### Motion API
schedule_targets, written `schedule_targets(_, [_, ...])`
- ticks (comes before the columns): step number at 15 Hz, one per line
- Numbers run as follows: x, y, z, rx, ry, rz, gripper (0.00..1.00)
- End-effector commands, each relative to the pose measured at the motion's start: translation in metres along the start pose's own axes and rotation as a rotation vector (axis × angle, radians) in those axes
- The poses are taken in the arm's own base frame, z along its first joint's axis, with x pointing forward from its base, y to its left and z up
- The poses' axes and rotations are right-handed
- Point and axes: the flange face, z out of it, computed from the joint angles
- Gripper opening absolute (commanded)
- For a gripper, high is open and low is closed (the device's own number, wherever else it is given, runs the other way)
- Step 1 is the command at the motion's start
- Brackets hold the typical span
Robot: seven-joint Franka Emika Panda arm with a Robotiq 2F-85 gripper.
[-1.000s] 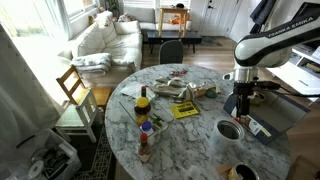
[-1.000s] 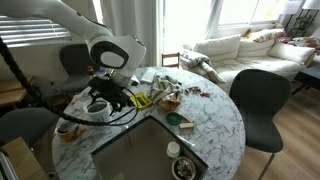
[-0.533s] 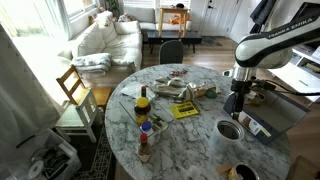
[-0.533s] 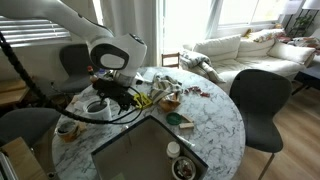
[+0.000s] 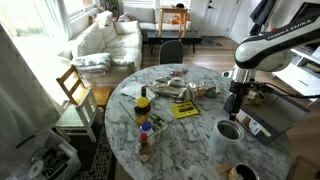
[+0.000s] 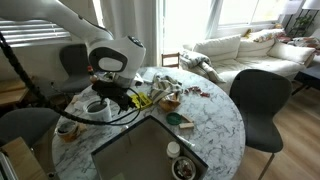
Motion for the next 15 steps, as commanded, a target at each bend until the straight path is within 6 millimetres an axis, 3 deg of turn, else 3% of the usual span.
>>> schedule_targets(1, [-0.005,0.001,0.005,-0.003,0.028,0.008,0.74])
schedule_targets(10, [-0.002,-0.005,-0.006,-0.048,0.082,-0.003,0.05])
schedule_targets(11, [-0.001,-0.008,-0.009,-0.062,0.085,-0.007,0.0])
schedule_targets(15, [0.008,-0.031,-0.027,-0.119,0.09,0.021,0.01])
